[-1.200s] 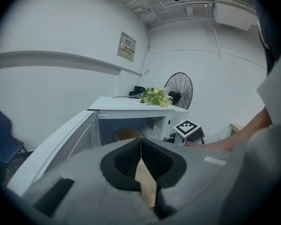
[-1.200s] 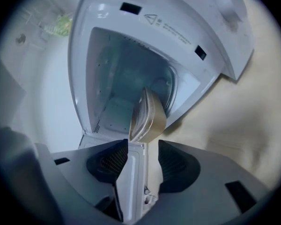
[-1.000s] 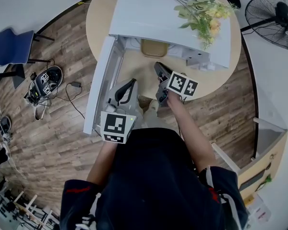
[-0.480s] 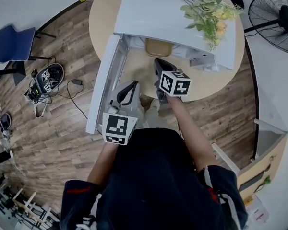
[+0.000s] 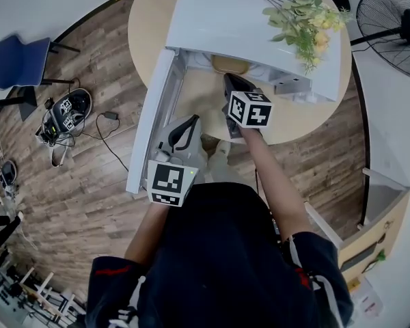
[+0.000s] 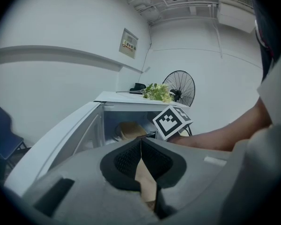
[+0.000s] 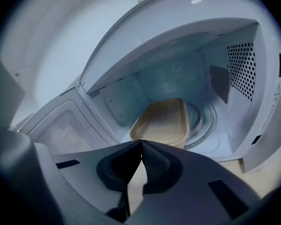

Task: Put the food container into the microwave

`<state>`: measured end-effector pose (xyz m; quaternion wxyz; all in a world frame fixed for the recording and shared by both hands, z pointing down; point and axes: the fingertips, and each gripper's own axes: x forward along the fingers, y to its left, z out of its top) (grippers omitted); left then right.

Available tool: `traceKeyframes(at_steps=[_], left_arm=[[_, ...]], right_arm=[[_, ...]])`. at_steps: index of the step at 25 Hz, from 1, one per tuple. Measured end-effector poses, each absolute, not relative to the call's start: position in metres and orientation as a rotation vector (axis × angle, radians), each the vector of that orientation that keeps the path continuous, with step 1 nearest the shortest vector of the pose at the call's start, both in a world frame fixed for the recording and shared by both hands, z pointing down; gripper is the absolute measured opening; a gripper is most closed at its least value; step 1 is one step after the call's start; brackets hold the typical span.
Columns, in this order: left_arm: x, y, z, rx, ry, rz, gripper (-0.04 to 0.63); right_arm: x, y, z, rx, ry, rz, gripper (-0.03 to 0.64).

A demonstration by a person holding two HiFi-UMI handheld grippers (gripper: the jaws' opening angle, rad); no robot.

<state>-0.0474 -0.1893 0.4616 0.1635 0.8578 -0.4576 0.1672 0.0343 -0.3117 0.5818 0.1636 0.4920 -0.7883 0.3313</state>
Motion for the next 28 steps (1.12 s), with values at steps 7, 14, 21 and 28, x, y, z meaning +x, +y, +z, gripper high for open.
traceKeyframes(at_steps=[7, 14, 21, 28], left_arm=[[-0.055, -0.193, 0.464, 2.440, -1.303, 0.478, 0.017], [-0.055, -0.192, 0.466, 2.437, -1.282, 0.476, 0.017], [-0.055, -0.193, 0.465, 2.443, -1.279, 0.463, 0.017], [-0.049, -0.193, 0.458, 2.463, -1.271, 0.440, 0.018]], right_arm=[[0.035, -0.328, 0.586, 1.427, -2.226, 0.942, 0.011], [0.038, -0.335, 0.593, 1.462, -2.201, 0.981, 0.011], [0.044, -0.332, 0.589, 1.470, -2.202, 0.980, 0.011], [0.049, -0.309, 0.573, 1.436, -2.240, 0.968, 0.011]])
